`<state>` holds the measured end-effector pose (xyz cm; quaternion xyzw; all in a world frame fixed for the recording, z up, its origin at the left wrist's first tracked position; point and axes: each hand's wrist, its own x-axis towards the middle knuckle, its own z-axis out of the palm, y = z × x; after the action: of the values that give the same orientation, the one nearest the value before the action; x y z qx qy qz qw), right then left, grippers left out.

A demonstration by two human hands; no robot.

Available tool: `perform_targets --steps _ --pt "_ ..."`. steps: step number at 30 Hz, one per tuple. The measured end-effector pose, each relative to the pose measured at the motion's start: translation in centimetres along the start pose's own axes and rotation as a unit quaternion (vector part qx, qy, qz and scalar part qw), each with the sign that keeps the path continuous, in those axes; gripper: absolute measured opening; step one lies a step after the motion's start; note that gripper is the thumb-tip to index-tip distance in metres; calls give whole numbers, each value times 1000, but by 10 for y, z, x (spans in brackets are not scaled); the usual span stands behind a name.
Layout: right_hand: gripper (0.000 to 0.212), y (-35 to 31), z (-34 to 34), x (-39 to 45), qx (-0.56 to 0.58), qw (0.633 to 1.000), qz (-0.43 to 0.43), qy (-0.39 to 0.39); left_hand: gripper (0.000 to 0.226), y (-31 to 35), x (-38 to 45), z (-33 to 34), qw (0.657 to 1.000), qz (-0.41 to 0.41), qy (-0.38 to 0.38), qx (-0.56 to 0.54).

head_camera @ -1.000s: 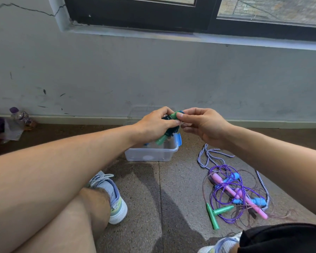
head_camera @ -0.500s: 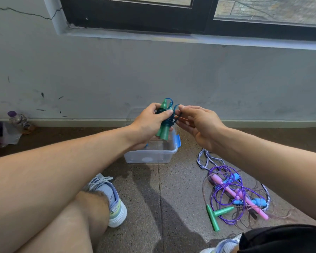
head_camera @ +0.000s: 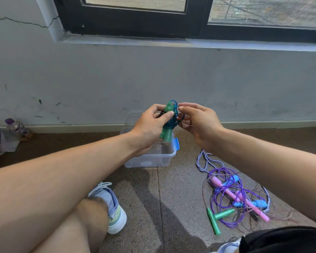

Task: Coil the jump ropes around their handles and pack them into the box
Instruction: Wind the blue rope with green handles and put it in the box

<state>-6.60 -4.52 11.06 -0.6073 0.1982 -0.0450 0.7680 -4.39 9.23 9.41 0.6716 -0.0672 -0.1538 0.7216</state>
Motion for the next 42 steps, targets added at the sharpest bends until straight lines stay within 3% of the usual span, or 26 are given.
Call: perform_targets --steps 5,11,16,20,24,26,30,35,42 --pt "14 2 -3 -1 -37 998 -31 -31 29 -4 0 -6 994 65 23 88" --pt "6 -1 -4 -3 -37 999 14 -20 37 -7 -1 -5 976 118 17 181" --pt "5 1 -1 -3 -59 998 3 14 28 -6 -2 -5 938 179 43 293" --pt "10 6 1 2 -91 996 -13 -2 22 -5 -1 -1 925 189 56 326" --pt "12 1 -1 7 -67 997 -33 -26 22 -1 3 5 947 150 66 278" --pt "5 -5 -4 7 -5 996 -23 -86 24 2 6 3 975 92 68 192" --pt "21 -10 -11 5 6 985 1 -173 24 6 6 -12 999 -21 23 29" --pt "13 -9 -14 7 39 990 10 -138 27 8 2 -18 998 -48 -20 -25" --pt "10 -12 -14 7 -27 996 4 -79 29 7 -1 -8 998 -22 -41 -30"
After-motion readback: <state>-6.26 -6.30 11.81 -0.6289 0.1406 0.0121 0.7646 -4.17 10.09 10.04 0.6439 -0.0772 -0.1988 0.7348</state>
